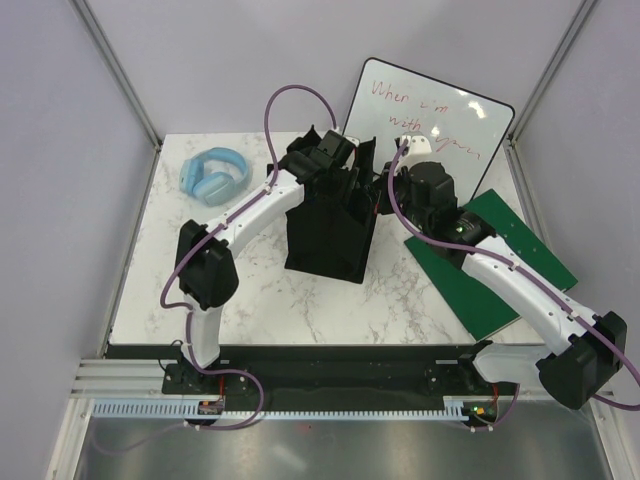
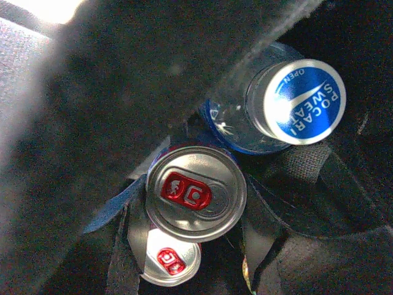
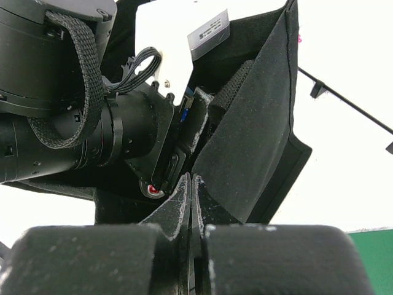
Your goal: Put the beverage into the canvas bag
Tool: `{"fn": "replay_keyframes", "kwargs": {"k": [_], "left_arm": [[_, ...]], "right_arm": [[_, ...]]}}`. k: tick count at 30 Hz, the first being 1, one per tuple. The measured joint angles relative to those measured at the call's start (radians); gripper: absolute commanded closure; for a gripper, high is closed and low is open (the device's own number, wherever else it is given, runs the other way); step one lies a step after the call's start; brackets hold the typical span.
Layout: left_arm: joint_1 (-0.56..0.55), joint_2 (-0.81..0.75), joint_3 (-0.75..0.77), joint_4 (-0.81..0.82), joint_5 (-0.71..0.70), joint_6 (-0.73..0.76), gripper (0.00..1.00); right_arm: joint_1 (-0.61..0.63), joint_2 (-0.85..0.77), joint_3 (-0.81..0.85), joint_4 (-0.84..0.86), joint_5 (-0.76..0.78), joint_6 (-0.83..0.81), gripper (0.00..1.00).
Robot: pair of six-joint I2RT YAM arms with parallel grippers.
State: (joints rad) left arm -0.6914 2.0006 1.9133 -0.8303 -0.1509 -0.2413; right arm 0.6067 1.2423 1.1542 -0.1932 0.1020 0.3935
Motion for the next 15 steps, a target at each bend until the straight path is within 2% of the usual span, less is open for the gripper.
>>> {"fn": "replay_keyframes", "kwargs": {"k": [2, 4, 9, 15], "left_arm": [[0.0, 0.0, 0.0, 0.0, 0.0, 0.0, 0.32], [0.0, 0.0, 0.0, -0.001, -0.001, 0.0, 0.27], [0.002, -0.005, 0.023, -0.023, 0.001, 0.0, 0.21], [0.003, -0.065, 0.129, -0.061, 0.025, 0.0, 0.17]], "right_arm": [[0.0, 0.0, 0.0, 0.0, 0.0, 0.0, 1.0], [0.0, 0.0, 0.0, 0.0, 0.0, 0.0, 1.0], [0.0, -0.005, -0.002, 0.003, 0.001, 0.0, 1.0], [0.0, -0.005, -0.002, 0.002, 0.004, 0.0, 1.0]]}}
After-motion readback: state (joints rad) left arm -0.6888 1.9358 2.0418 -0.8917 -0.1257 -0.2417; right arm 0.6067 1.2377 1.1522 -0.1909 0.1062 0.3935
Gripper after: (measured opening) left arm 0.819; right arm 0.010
